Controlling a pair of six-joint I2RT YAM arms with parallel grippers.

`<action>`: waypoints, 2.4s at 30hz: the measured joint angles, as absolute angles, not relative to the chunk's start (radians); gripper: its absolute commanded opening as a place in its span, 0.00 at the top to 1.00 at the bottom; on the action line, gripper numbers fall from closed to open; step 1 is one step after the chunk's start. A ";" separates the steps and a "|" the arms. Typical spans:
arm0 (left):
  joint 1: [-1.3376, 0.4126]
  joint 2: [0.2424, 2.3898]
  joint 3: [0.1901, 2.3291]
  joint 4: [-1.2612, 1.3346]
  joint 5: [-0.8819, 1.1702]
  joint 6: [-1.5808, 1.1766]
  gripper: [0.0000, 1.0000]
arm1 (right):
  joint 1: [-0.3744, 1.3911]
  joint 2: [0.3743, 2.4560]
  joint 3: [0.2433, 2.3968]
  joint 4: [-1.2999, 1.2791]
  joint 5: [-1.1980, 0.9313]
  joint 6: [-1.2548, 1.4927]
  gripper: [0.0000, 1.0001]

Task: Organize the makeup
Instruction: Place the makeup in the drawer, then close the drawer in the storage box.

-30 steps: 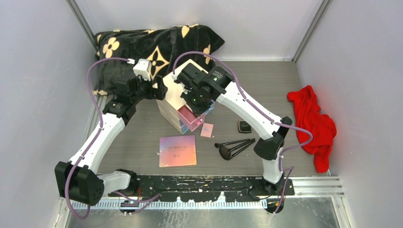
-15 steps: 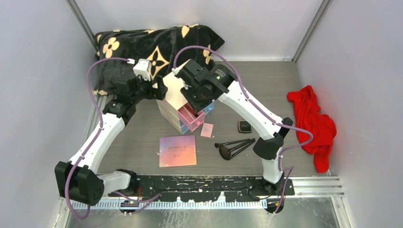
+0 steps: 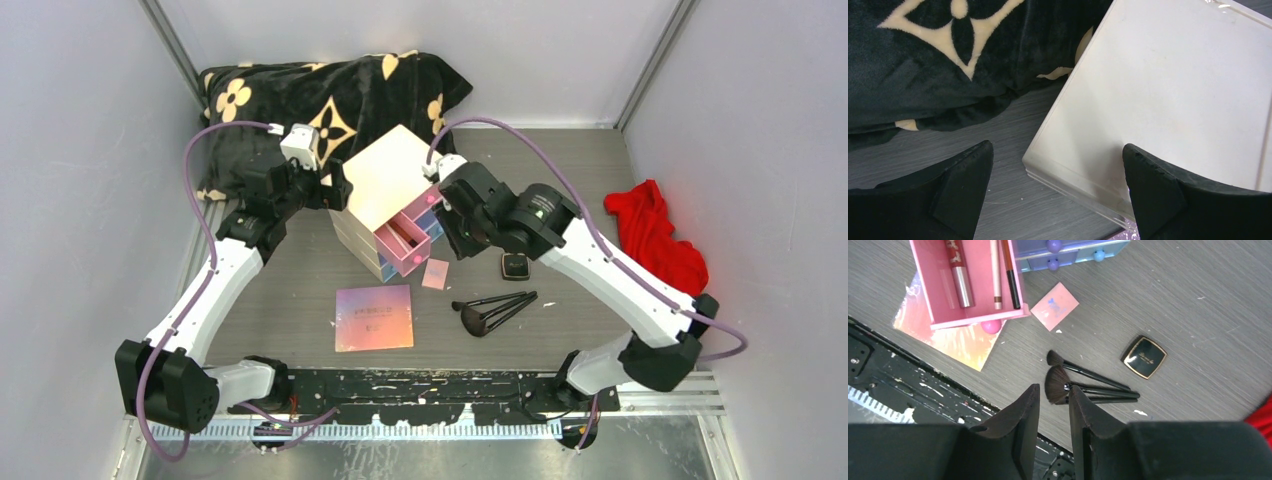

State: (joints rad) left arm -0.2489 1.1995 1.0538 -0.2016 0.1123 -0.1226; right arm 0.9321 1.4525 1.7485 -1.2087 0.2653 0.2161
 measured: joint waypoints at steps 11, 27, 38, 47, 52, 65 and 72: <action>-0.249 1.199 1.054 -0.202 0.111 -0.122 0.00 | 0.932 1.328 1.362 -0.895 0.089 0.228 0.68; -0.249 1.197 1.054 -0.204 0.101 -0.122 0.00 | 0.932 1.328 1.312 -0.685 0.075 0.208 0.67; -0.249 1.197 1.053 -0.203 0.102 -0.121 0.00 | 0.932 1.361 1.315 -0.627 0.096 0.185 0.68; -0.249 1.197 1.053 -0.203 0.102 -0.122 0.00 | 0.932 1.394 1.331 -0.577 0.121 0.162 0.67; -0.249 1.197 1.053 -0.203 0.102 -0.122 0.00 | 0.932 1.407 1.359 -0.542 0.137 0.146 0.66; -0.249 1.197 1.053 -0.203 0.102 -0.122 0.00 | 0.932 1.489 1.423 -0.482 0.141 0.114 0.66; -0.249 1.197 1.053 -0.203 0.102 -0.122 0.00 | 0.932 1.446 1.377 -0.459 0.161 0.111 0.63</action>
State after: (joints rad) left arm -0.2489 1.1973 1.0527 -0.2028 0.1020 -0.1223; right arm 0.9318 1.4464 1.3769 -0.4587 0.1612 0.1108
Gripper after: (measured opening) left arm 0.999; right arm 0.366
